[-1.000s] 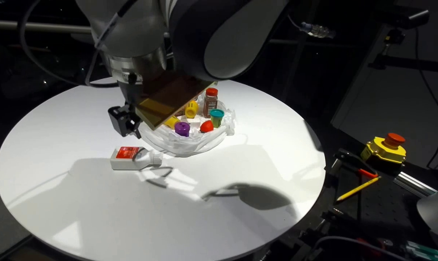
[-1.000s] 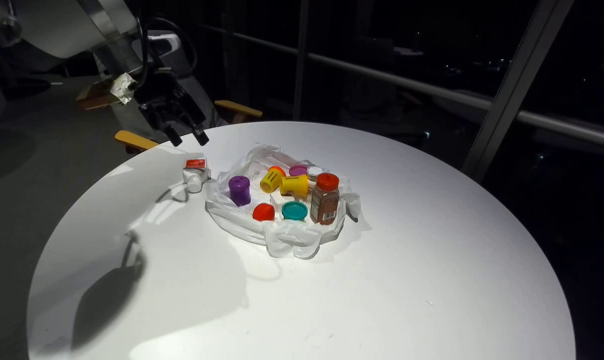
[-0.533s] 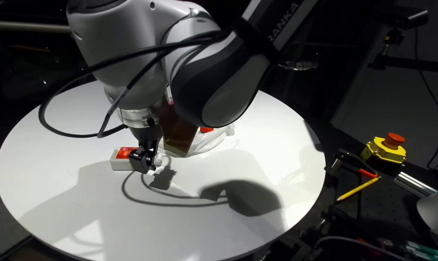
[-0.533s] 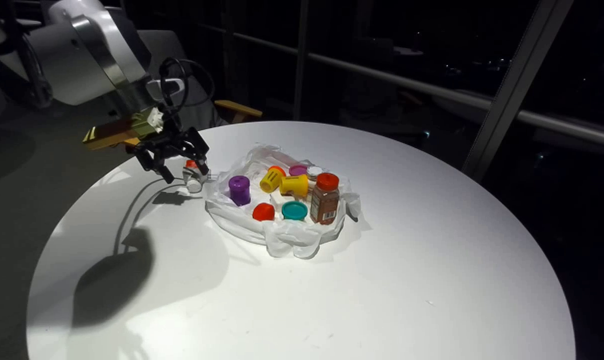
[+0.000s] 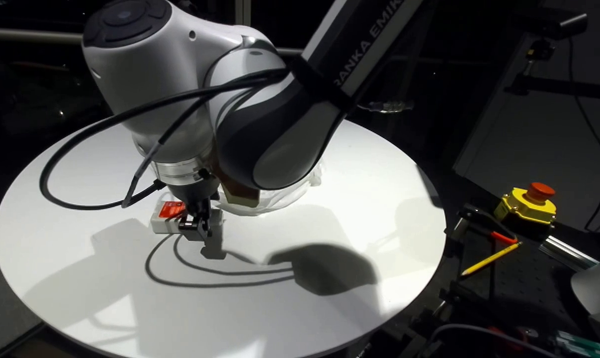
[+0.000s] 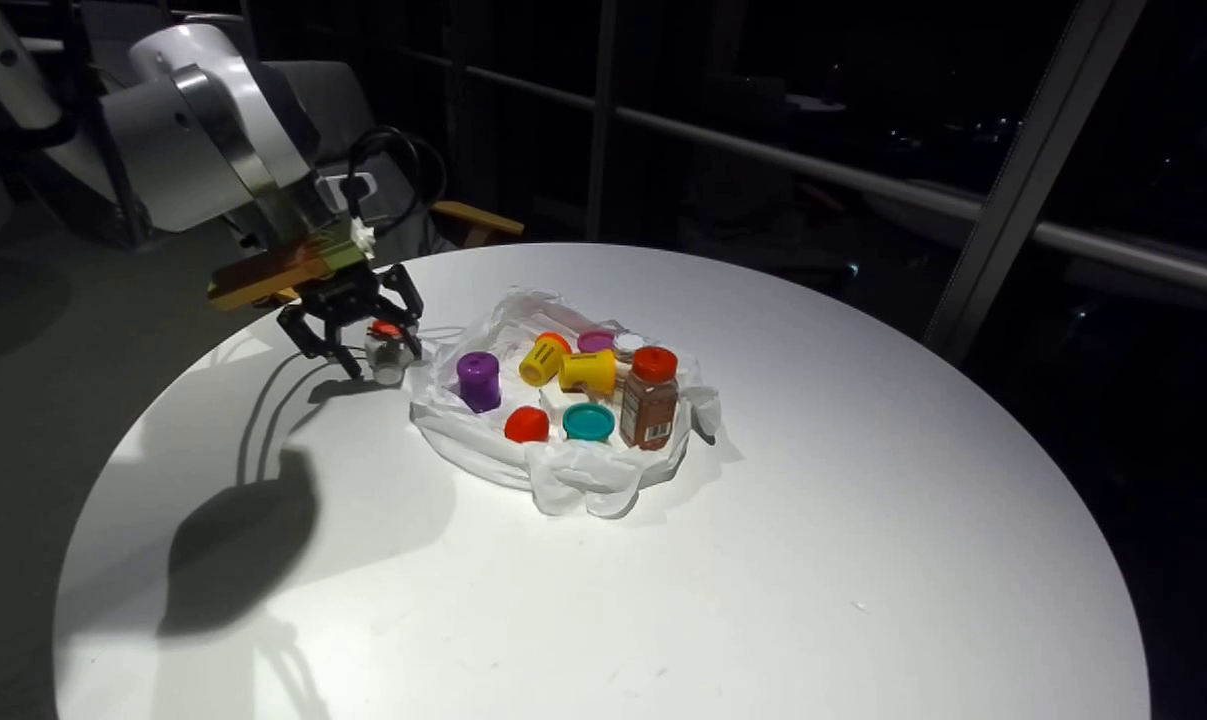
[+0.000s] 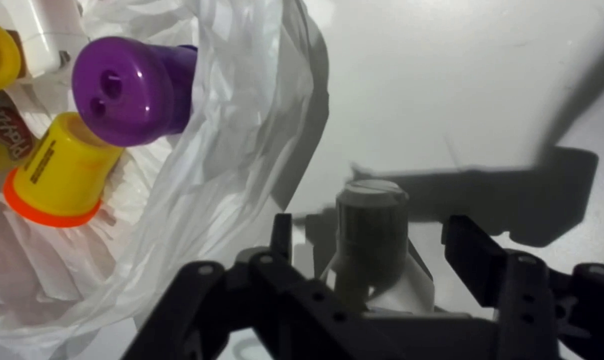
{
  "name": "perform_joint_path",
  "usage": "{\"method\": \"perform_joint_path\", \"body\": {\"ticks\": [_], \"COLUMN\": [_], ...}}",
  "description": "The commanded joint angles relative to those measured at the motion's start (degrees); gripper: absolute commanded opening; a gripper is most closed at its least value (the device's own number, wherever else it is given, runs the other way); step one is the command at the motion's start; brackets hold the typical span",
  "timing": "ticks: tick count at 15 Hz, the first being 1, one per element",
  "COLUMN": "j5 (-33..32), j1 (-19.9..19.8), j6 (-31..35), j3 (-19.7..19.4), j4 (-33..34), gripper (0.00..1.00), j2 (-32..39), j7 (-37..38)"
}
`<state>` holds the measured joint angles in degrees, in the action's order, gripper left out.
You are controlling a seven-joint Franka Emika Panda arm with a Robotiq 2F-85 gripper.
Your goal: Put all the objects on the table into the plastic bag.
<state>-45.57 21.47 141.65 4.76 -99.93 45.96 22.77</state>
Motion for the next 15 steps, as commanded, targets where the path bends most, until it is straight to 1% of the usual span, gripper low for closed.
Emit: {"method": "perform_joint_path", "body": {"ticks": [1, 5, 6, 7, 9, 11, 12, 15], "j5": [2.1, 4.0, 4.6, 5.2, 6.9, 8.4, 8.3, 7.5], "j1": [0.3, 0.9, 1.2, 1.8, 3.0, 4.2, 4.9, 5.1], "j6": [0.1, -1.4, -1.8, -2.4, -3.7, -4.9, -5.0, -6.4], "j3": [-0.4, -0.6, -0.8, -1.0, -1.7, -2.9, -4.0, -6.6], "j4": [2.3, 2.3, 2.3, 2.0, 1.8, 1.0, 0.5, -1.4], "gripper": [0.49, 0.18, 0.14, 0.18, 0.18, 0.18, 0.18, 0.18], "j2": [1.4, 0.6, 0.2, -0.9, -3.1, -6.7, -8.1, -12.2], "j7": [-5.0, -5.1, -4.6, -3.4, -0.3, 4.6, 6.9, 13.5]}}
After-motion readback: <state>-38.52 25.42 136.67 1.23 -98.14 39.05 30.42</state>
